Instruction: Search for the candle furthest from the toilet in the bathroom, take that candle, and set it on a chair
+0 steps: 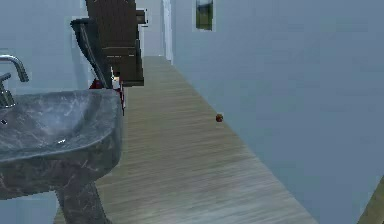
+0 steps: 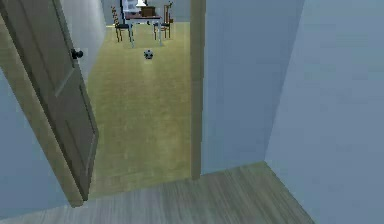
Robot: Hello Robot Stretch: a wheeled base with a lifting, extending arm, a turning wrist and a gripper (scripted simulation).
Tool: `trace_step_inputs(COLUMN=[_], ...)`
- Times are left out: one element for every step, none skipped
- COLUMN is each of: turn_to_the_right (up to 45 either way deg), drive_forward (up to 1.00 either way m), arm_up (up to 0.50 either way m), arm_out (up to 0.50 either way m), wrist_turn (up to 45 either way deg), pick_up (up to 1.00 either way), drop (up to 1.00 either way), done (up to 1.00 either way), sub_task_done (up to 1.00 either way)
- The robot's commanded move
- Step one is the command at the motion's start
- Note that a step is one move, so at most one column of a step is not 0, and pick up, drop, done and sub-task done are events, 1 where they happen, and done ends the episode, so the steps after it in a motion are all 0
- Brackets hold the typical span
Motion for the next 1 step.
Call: trace_step_inputs(turn_to_the_right=[12.0], drive_forward=[0.0], arm_up=[0.0], arm_out=[0.0], wrist_turn=[0.0], pick_up=[0.0], drop=[0.0], done=[0.0], sub_task_done=[0.0])
